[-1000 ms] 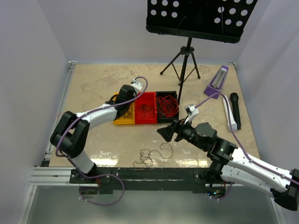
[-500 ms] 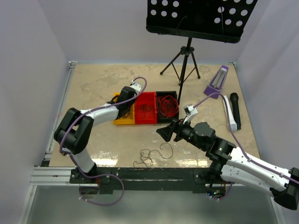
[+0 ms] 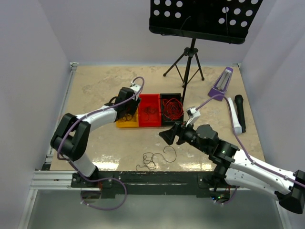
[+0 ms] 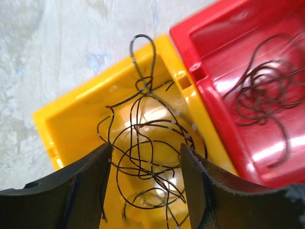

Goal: Untangle the cables
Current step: Place the cable in the bin.

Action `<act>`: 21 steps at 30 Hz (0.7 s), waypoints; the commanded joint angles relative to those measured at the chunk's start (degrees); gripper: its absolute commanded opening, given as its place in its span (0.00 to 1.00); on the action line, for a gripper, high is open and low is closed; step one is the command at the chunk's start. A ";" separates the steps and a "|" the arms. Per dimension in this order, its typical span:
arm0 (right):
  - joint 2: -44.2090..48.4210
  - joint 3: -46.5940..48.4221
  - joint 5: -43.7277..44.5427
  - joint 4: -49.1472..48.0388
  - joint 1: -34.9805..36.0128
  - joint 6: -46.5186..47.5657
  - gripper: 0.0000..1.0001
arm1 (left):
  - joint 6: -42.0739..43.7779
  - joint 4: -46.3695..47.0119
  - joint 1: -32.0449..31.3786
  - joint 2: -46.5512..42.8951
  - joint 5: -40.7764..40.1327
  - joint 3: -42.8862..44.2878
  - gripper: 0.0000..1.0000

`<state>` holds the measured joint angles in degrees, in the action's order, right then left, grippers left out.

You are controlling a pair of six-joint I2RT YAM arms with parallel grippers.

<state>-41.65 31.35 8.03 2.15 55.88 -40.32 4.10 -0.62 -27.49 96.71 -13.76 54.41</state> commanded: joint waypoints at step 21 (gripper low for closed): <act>-32.43 6.52 -9.36 -0.22 14.43 8.41 0.99 | 0.47 -26.18 7.96 -17.60 19.29 24.95 0.97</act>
<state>-71.42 33.26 -2.57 2.61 67.90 -34.54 3.95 -22.65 -23.83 82.04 0.21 75.09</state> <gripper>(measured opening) 0.985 0.959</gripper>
